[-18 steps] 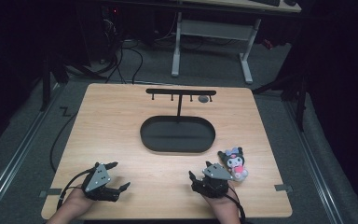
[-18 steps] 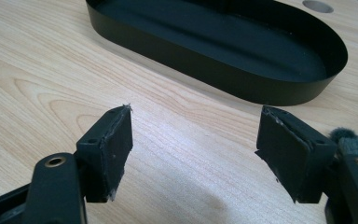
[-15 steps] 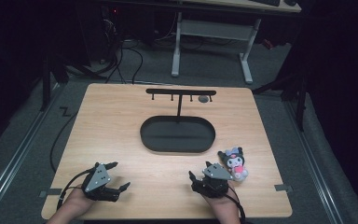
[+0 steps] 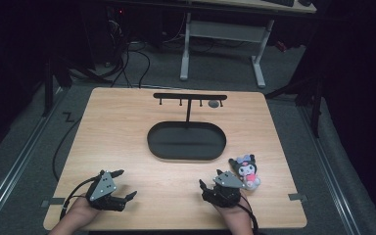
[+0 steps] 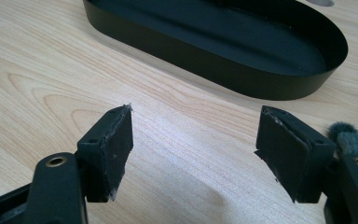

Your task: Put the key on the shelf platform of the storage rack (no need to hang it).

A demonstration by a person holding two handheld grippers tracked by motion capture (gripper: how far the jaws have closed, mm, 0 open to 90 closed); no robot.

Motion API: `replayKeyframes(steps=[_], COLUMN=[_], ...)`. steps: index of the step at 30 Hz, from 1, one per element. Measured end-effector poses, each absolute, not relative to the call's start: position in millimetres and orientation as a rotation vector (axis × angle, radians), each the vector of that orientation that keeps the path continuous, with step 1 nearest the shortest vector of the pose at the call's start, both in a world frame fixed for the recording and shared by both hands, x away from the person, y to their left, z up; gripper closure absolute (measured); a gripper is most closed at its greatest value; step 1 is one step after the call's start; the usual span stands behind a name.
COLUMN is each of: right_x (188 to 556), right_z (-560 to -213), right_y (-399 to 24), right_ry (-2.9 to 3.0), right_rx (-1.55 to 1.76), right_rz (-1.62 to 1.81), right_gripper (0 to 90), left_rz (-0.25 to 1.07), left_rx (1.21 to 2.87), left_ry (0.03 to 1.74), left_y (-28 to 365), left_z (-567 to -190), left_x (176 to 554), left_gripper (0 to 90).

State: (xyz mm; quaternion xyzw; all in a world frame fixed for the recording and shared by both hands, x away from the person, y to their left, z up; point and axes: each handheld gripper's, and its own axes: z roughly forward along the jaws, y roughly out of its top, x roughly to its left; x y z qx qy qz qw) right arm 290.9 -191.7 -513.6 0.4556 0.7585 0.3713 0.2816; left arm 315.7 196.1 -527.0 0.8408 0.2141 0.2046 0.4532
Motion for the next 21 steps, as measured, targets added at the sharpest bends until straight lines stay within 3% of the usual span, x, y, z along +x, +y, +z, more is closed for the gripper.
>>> replayKeyframes(steps=[21], right_x=[296.3], right_z=[-519.0], right_y=[-199.2], right_ry=[2.092], right_rx=[1.293], right_rz=[0.919], right_gripper=[26.4], left_rz=[0.511], left_rx=[2.08], left_ry=[0.526], left_y=[195.6], left_z=[-527.1], left_x=[315.2], left_gripper=[15.6])
